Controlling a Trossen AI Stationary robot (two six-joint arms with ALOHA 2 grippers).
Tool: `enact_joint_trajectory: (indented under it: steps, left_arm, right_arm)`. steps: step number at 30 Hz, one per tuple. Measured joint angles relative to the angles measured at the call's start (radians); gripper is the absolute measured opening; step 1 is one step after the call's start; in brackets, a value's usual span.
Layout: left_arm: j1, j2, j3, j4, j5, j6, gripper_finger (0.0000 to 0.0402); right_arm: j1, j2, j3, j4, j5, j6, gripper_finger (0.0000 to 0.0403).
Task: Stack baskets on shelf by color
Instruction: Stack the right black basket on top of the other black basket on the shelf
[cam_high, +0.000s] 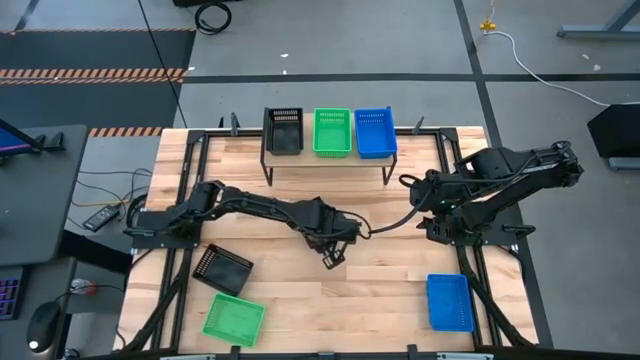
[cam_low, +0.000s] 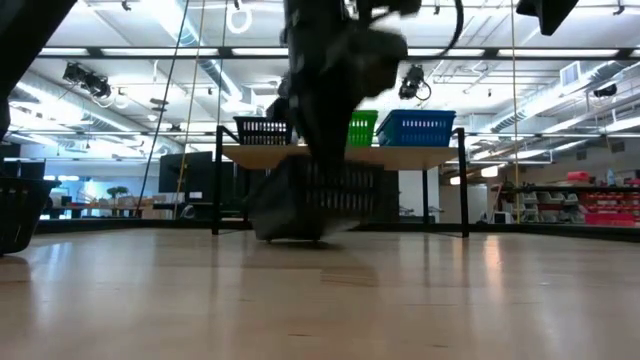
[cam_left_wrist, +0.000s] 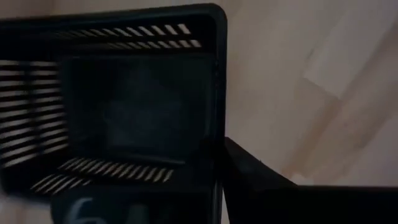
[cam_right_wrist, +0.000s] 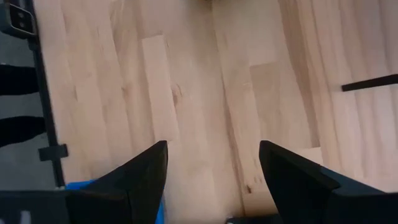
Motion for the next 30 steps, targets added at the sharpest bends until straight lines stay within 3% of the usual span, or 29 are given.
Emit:
enact_joint_trajectory:
  steps: [13,21,30]
  left_arm:
    - [0.008,-0.003,0.429,-0.448,-0.202,0.09,0.0014]
    - [0.006,-0.07,0.421,-0.456,-0.235,0.067,0.0014]
    - [-0.027,-0.165,0.421,-0.456,-0.338,0.021,0.0014]
  right_arm:
    - [0.0,-0.006,0.0,0.002,0.034,-0.011,0.0259]
    - [0.0,-0.006,0.0,0.001,0.042,-0.02,0.0259]
    - [0.0,-0.006,0.0,0.001,0.042,-0.037,0.0259]
